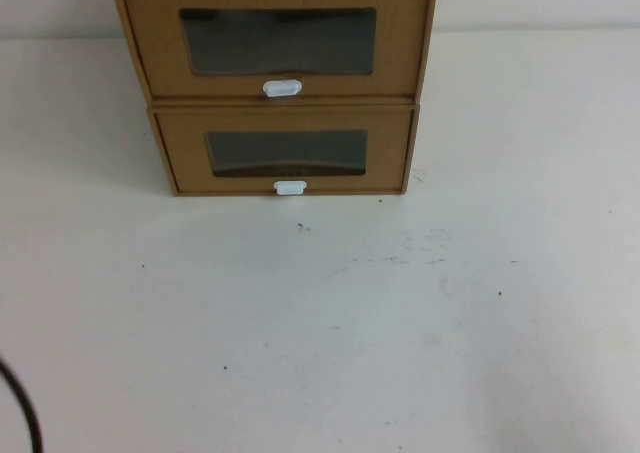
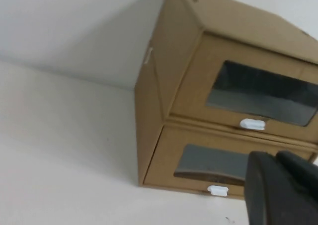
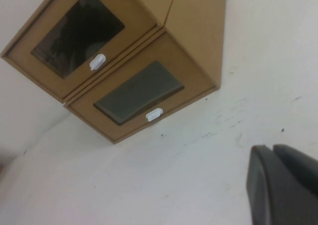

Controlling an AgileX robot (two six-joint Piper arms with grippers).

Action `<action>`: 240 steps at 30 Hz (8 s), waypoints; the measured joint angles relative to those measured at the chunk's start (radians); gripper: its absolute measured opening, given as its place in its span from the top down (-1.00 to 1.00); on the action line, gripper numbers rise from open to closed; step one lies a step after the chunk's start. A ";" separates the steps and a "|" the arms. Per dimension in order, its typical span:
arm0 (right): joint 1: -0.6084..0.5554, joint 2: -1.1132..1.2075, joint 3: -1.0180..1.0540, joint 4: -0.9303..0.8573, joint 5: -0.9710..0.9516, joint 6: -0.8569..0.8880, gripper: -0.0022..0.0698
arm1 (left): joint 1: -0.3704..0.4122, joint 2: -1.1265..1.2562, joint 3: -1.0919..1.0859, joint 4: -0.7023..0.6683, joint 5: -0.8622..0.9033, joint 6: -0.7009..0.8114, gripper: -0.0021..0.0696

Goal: Open the shoe box
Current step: 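Pull the top drawer of the cardboard box fully open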

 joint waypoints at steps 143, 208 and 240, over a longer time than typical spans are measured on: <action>0.108 1.591 -1.168 -2.053 -1.442 1.994 0.98 | -0.127 1.713 -1.677 -0.276 0.505 0.476 0.95; 0.406 2.051 -1.394 -1.889 -1.080 2.268 0.10 | -0.132 1.711 -1.686 -0.218 0.507 0.481 0.95; 0.424 2.089 -1.452 -1.858 -0.968 2.269 0.24 | -0.133 1.713 -1.686 -0.216 0.507 0.481 0.95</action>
